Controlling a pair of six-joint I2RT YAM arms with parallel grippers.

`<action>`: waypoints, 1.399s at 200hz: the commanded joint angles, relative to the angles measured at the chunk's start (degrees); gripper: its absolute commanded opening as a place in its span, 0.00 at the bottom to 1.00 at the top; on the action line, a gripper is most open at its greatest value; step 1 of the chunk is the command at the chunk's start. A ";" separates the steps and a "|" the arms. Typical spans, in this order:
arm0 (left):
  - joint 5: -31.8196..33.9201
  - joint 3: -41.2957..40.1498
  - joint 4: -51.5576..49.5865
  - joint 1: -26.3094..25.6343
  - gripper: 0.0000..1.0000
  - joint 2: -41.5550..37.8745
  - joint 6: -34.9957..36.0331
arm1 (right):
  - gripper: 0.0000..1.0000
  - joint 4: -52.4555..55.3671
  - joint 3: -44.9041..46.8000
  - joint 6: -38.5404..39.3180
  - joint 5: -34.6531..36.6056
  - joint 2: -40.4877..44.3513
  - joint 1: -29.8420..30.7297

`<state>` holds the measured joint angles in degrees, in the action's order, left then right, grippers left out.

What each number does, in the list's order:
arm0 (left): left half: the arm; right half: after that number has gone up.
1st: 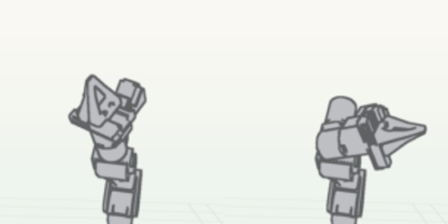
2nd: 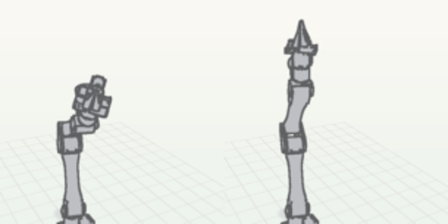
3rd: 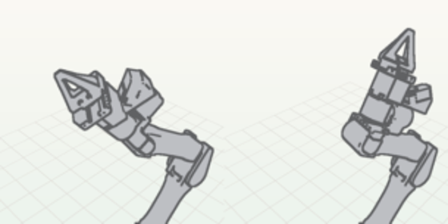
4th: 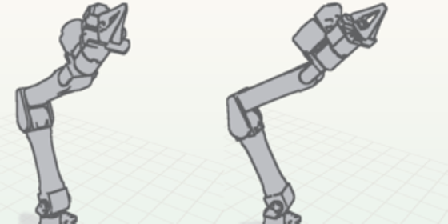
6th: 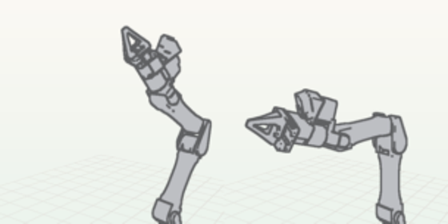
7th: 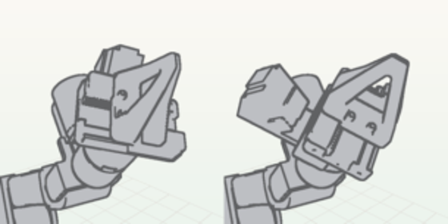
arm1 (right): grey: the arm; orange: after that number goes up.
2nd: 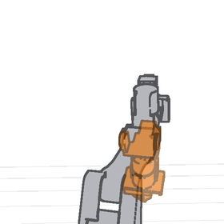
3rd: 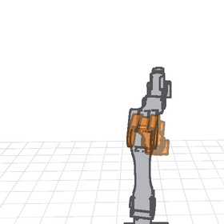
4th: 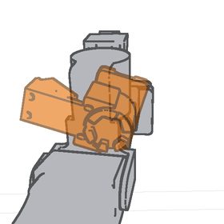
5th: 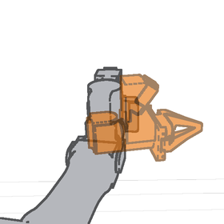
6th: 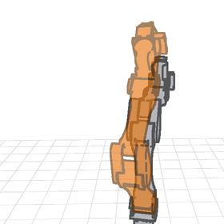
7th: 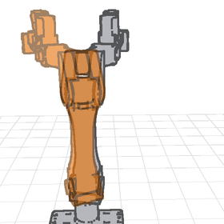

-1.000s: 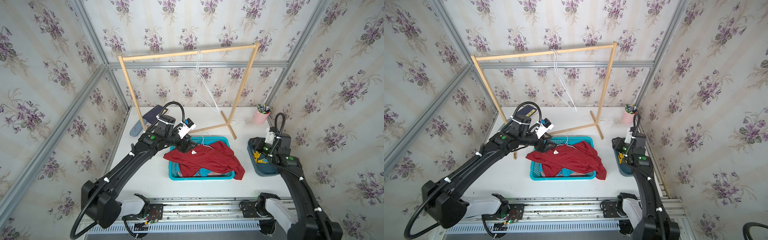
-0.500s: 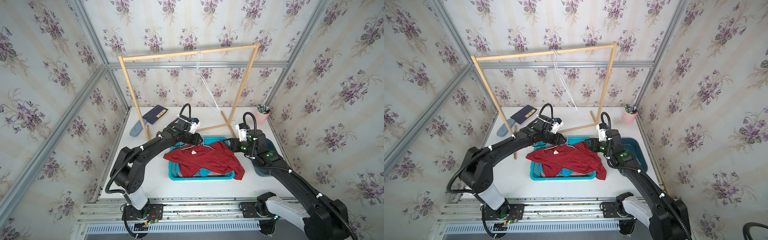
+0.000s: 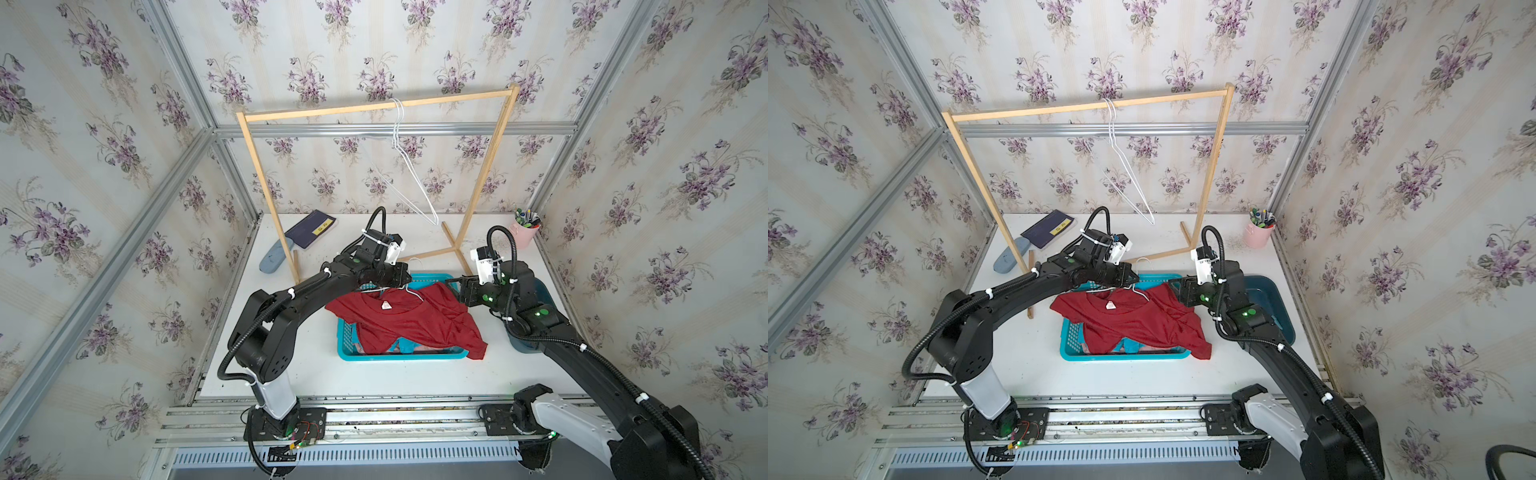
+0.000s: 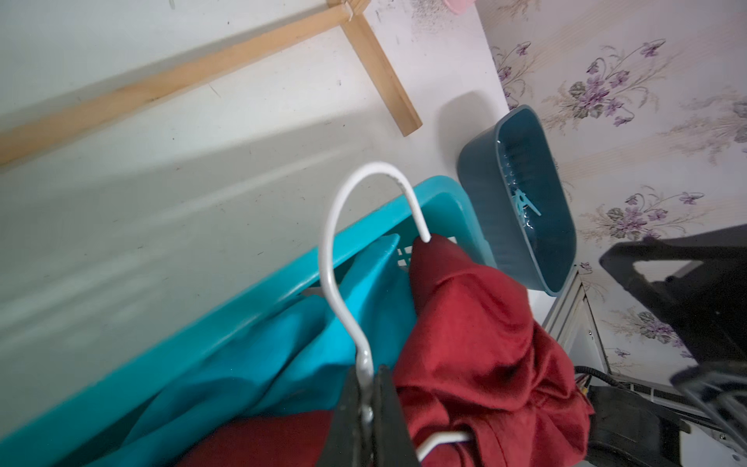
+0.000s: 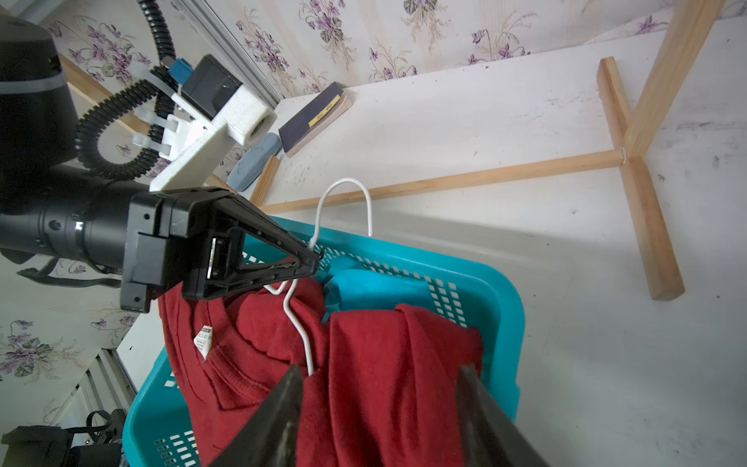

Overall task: Remove the clothespins securing t-shirts to the hanger
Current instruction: Pick up the hanger from the basket.

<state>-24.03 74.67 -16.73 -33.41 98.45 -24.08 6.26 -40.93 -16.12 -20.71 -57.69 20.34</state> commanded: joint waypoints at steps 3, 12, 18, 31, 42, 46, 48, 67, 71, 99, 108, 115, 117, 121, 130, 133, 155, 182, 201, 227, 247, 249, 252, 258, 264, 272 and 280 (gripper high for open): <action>3.21 -1.07 1.35 0.10 0.00 -3.91 0.82 | 0.61 -1.68 -2.03 2.57 -3.23 1.20 0.14; 4.16 -1.63 1.35 0.09 0.00 -6.07 1.53 | 0.61 -1.61 -3.14 3.85 -5.43 1.59 0.14; 4.69 -1.99 1.35 0.10 0.00 -7.59 2.15 | 0.62 -1.42 -3.87 4.56 -6.88 1.92 0.09; 5.72 -2.88 1.63 0.11 0.00 -10.99 3.66 | 0.62 -0.67 -5.55 6.01 -9.96 2.36 0.23; 6.07 -3.72 2.32 0.10 0.00 -13.83 4.97 | 0.62 0.27 -6.99 7.38 -12.68 2.58 0.46; 6.35 -4.08 2.59 0.10 0.00 -14.88 5.29 | 0.62 0.65 -7.50 7.69 -13.45 2.66 0.63; 6.54 -4.20 2.82 0.10 0.00 -15.36 5.38 | 0.62 0.85 -7.72 7.81 -13.71 2.67 0.77; 7.03 -6.45 6.32 -0.02 0.00 -21.87 6.55 | 0.65 2.18 -9.46 9.28 -13.86 3.05 2.97; 7.10 -6.94 7.28 -0.07 0.00 -23.17 6.85 | 0.66 2.66 -9.85 9.54 -13.27 3.09 3.61; 8.12 -8.23 11.76 -0.51 0.00 -30.55 8.95 | 0.70 4.03 -13.60 11.43 -12.01 2.12 7.49; 8.21 -7.82 12.67 -0.55 0.00 -31.89 9.13 | 0.72 3.93 -15.26 11.90 -11.81 1.57 8.91; 8.05 -7.40 13.22 -0.68 0.00 -32.54 9.30 | 0.73 4.21 -16.70 12.59 -12.05 0.81 9.97; 8.04 -7.21 13.33 -0.69 0.00 -32.65 9.42 | 0.73 4.38 -17.23 12.82 -12.13 0.58 10.02; 8.07 -6.78 13.39 -0.77 0.00 -32.83 9.53 | 0.73 4.85 -18.28 13.28 -12.24 -0.01 11.76; 8.12 -5.79 13.49 -1.08 0.00 -33.13 9.82 | 0.73 6.54 -20.82 14.46 -12.12 -1.66 13.56; 8.13 -5.46 13.49 -1.19 0.00 -33.14 9.90 | 0.73 7.27 -21.69 14.98 -12.04 -2.39 14.02; 9.01 -3.52 13.66 -2.39 0.00 -33.45 11.79 | 0.73 14.93 -27.86 19.19 -9.91 -6.49 15.86; 9.97 -2.33 13.83 -2.89 0.00 -34.15 13.32 | 0.68 21.41 -31.82 22.98 -8.17 -9.59 16.05; 9.29 -2.25 13.71 -2.95 0.00 -34.65 15.16 | 0.41 23.60 -33.09 25.27 -6.35 -10.46 16.05; 8.19 -2.00 10.70 -2.97 0.00 -35.00 19.54 | 0.03 25.11 -34.98 29.44 -5.15 -10.62 16.05; 4.96 -1.08 8.35 -2.88 0.01 -34.75 21.86 | 0.00 25.43 -36.22 33.13 -5.84 -10.17 16.05; 4.41 -0.97 7.96 -2.82 0.02 -34.69 22.29 | 0.00 25.45 -36.36 33.53 -6.01 -10.16 16.05; 3.55 -0.65 7.38 -2.79 0.04 -34.65 22.97 | 0.00 25.74 -36.71 34.06 -6.20 -10.16 16.07; 1.67 -0.06 6.14 -2.74 0.14 -34.50 24.29 | 0.00 26.36 -37.20 35.30 -6.69 -10.24 16.10; -0.20 0.45 4.74 -2.63 0.32 -34.43 26.30 | 0.00 27.14 -37.98 36.64 -7.11 -10.46 16.06; -2.96 1.23 1.49 -2.29 0.56 -34.31 30.23 | 0.00 28.44 -39.04 38.51 -7.61 -10.80 16.05; -4.90 2.52 -3.25 -1.32 0.70 -33.97 33.87 | 0.00 29.91 -40.07 40.29 -8.09 -11.27 16.05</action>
<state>-20.10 74.87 -10.57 -35.86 64.12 -1.34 33.17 -78.70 16.82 -28.88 -68.29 36.56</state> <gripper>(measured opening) 0.323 0.054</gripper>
